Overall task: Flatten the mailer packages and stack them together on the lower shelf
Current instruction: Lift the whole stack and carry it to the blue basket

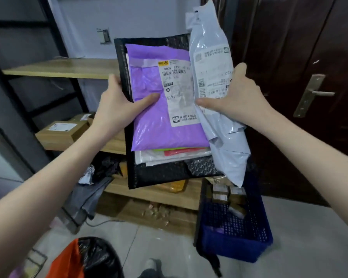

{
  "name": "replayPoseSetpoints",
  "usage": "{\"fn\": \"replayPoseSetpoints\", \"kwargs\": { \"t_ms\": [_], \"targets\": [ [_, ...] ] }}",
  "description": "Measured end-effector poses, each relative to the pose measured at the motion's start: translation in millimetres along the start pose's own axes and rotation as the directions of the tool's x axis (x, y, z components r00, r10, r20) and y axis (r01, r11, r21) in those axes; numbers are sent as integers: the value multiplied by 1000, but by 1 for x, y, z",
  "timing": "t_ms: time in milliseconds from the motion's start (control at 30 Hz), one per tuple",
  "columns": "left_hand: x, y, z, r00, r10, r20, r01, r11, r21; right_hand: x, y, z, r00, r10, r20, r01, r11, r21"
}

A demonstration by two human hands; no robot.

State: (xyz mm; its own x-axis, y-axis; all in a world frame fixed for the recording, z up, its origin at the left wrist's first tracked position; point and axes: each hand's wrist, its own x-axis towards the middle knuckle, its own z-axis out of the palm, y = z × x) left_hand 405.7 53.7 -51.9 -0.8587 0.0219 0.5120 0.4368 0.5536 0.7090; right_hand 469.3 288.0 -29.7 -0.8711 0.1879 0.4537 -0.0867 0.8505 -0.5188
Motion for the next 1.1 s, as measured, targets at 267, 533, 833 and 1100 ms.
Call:
{"fn": "replayPoseSetpoints", "kwargs": {
  "t_ms": [267,533,833,1100],
  "targets": [
    [11,86,79,966,205,157,-181,971,-154,-27,58,-90,962,175,-208,-197,977,-88],
    [-10,117,190,869,304,390,-210,941,-265,-68,137,-121,863,431,-264,-471,876,-106],
    [-10,95,317,796,267,544,-137,954,-267,-60,238,-95,763,605,-227,-642,752,-152],
    [29,53,428,785,99,611,8,985,-171,19,339,-43,717,689,-107,-695,693,-193]
  ]
}}
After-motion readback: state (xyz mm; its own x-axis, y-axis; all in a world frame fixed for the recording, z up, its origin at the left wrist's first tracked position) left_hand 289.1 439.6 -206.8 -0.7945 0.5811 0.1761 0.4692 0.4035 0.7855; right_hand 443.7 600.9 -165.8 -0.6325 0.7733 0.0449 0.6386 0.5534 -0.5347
